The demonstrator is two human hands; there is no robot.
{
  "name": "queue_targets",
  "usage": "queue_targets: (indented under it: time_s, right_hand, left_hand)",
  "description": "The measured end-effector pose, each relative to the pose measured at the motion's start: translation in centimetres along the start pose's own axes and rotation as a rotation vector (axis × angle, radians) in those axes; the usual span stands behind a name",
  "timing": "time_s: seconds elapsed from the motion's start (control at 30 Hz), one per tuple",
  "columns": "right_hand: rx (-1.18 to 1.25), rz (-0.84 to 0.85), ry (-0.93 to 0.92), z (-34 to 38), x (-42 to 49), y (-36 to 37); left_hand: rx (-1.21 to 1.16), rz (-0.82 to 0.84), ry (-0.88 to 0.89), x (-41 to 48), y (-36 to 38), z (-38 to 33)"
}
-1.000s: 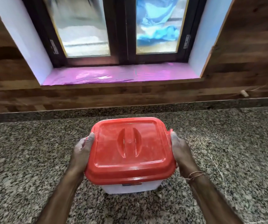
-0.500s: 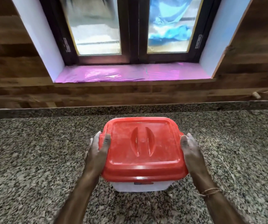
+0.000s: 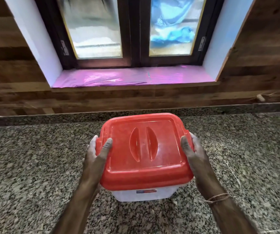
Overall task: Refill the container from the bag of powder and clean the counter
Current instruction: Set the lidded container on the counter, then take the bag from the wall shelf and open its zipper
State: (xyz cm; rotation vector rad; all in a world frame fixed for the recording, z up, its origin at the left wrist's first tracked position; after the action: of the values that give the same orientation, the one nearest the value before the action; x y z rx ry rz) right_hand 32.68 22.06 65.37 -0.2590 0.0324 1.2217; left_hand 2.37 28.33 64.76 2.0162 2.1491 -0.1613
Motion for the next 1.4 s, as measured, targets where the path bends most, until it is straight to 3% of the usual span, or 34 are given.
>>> queue_targets:
  time_s: [0.23, 0.43, 0.57, 0.67, 0.87, 1.03, 1.4]
  right_hand:
    - [0.131, -0.114, -0.070, 3.0, 0.0, -4.2]
    - [0.399, -0.045, 0.075, 0.0, 4.6, -13.5]
    - [0.458, -0.224, 0.116, -5.3, 6.8, -24.0]
    - [0.454, -0.318, 0.140, -9.9, 8.0, -30.5]
    - [0.282, -0.295, 0.170, -17.5, 10.9, -31.6]
    - [0.121, -0.163, 0.248, -21.1, 12.2, -26.9]
    - [-0.475, -0.246, 0.211, -22.9, 13.8, -25.8]
  left_hand:
    - [0.105, 0.033, 0.138, -0.8, 4.1, -3.6]
    - [0.201, 0.087, 0.231, -1.9, 14.2, -5.2]
    - [0.579, 0.225, 0.280, -2.9, 23.3, -2.7]
    - [0.895, 0.241, 0.281, -2.4, 27.5, 0.5]
    - [1.254, 0.111, 0.360, -2.2, 29.6, 2.8]
    - [1.327, 0.051, 0.364, -2.2, 29.9, 2.6]
    - [1.355, 0.012, 0.339, -1.9, 30.1, 2.7]
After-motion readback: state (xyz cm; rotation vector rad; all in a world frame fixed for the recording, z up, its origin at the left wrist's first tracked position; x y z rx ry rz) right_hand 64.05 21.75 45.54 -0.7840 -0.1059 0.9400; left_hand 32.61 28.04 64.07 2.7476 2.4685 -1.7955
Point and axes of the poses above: each hand's wrist, its own x-axis towards the middle knuckle, its own y-axis out of the palm, z = x × y, the point moved 6 cm from there along x, towards the middle knuckle, and after that the axes turned 3 degrees about -x, right-handed, at the moved point
